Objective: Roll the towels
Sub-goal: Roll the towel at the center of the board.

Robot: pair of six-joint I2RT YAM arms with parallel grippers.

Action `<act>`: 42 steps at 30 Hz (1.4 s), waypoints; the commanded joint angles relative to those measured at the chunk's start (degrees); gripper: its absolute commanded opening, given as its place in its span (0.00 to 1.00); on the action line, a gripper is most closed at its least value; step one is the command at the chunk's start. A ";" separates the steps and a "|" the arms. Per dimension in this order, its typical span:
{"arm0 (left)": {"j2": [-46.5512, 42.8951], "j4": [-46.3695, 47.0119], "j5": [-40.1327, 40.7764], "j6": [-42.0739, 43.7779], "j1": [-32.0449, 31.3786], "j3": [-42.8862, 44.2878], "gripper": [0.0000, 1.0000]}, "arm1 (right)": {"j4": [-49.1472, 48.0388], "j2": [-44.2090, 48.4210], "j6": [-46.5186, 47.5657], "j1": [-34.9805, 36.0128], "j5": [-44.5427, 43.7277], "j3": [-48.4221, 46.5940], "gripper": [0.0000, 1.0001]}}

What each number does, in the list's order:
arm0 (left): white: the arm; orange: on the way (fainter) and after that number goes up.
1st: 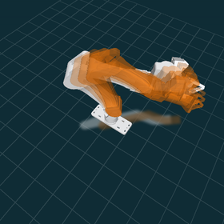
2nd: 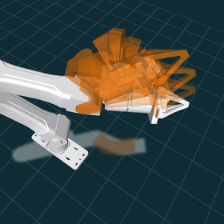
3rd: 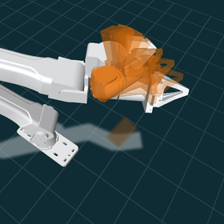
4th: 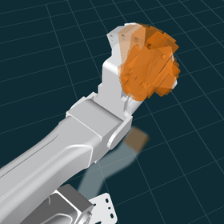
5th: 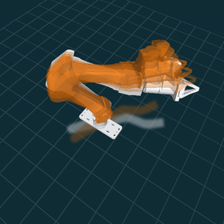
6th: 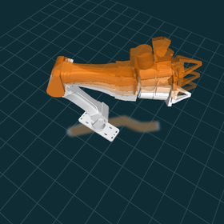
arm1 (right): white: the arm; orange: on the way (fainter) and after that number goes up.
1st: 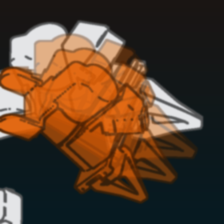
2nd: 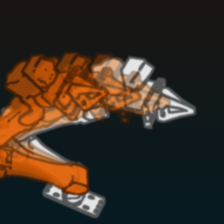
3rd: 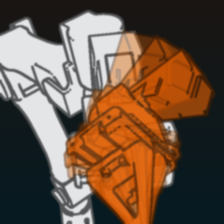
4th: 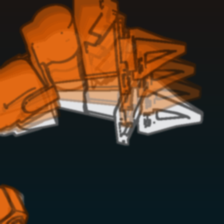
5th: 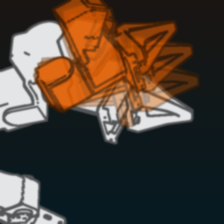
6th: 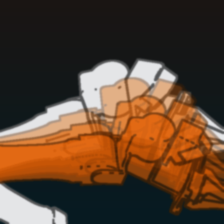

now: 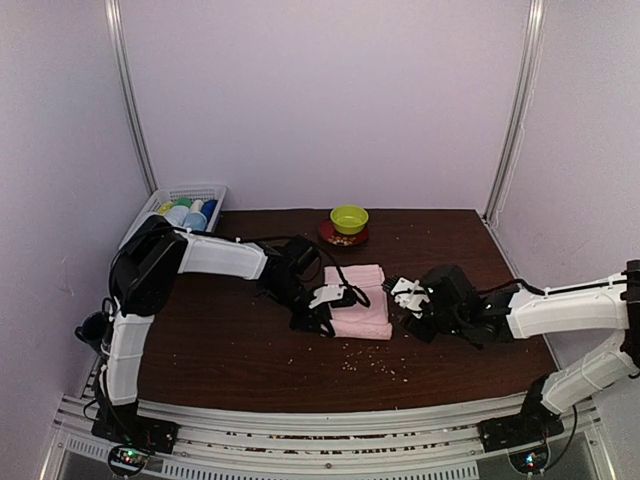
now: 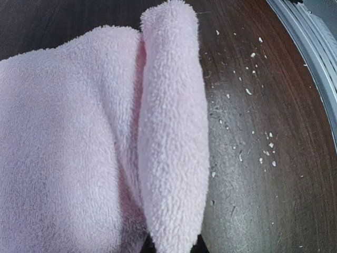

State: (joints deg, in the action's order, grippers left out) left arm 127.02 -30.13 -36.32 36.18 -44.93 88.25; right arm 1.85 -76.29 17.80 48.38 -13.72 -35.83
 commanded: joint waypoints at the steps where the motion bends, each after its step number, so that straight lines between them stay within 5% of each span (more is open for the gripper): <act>1: 3.35 -4.04 -0.59 -4.17 0.89 -3.84 0.00 | -12.43 5.37 3.01 2.81 -4.41 4.46 0.58; 9: 3.77 -2.82 -3.81 -6.75 1.90 -4.29 0.00 | -22.55 6.37 13.53 8.48 0.89 11.28 0.53; 19: 5.87 -4.67 -4.54 -8.06 2.90 -1.89 0.00 | -25.21 -6.70 26.48 13.44 2.03 9.28 0.50; 42: 6.75 -4.77 -3.61 -8.97 3.68 -1.41 0.00 | -29.22 -20.62 32.47 13.00 -3.23 3.23 0.51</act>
State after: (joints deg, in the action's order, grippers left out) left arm 129.40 -29.69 -46.00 28.08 -41.95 88.42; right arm -27.66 -94.26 49.74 61.65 -14.96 -30.37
